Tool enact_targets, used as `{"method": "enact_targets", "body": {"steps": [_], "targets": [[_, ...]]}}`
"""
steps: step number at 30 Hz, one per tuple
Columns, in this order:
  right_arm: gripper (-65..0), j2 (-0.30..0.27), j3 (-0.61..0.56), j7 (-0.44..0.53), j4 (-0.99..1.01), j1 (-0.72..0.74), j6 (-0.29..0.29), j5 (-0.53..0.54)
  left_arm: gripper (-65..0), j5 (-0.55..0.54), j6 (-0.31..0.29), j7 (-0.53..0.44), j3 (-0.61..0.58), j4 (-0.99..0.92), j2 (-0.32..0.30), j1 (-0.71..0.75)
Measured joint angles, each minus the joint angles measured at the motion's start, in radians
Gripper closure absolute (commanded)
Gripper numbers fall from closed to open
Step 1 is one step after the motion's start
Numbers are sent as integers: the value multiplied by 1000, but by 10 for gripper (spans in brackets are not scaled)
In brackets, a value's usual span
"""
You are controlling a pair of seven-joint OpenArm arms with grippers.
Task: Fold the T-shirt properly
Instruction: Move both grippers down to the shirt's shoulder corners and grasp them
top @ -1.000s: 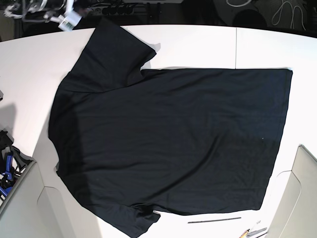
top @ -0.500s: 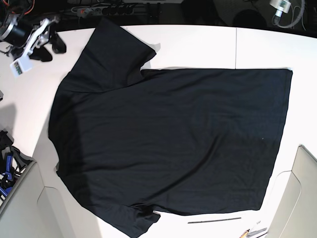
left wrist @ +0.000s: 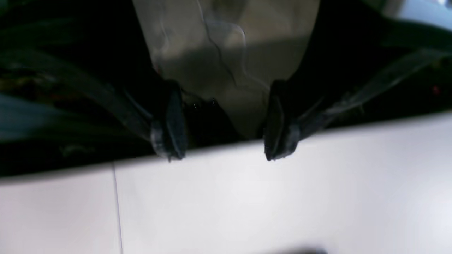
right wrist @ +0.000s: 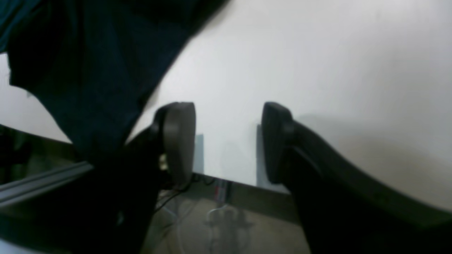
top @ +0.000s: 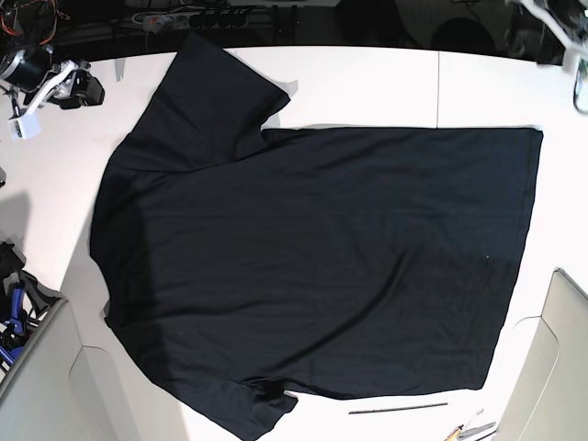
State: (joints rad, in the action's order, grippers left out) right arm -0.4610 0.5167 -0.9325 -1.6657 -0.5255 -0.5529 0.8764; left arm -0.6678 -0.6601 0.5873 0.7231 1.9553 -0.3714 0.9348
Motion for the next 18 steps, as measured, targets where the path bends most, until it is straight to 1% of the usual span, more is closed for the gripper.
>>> {"method": "enact_targets", "body": {"steps": [4, 7, 10, 14, 18], "targets": [[-304, 26, 0, 0, 16, 3, -9, 4, -382, -19, 49, 6, 0, -48, -43, -86], [-304, 58, 0, 0, 16, 2, -9, 3, -383, -35, 47, 11, -1, -125, -76, -161], [-304, 89, -1, 0, 16, 2, -10, 3, -424, -84, 52, 11, 0, -225, -103, -225], [-304, 107, -2, 0, 16, 3, -10, 3, -426, -127, 48, 11, 0, -342, -111, -301], [-304, 113, -2, 0, 17, 3, -10, 3, -426, -153, 46, 11, 0, -435, -111, -367]]}}
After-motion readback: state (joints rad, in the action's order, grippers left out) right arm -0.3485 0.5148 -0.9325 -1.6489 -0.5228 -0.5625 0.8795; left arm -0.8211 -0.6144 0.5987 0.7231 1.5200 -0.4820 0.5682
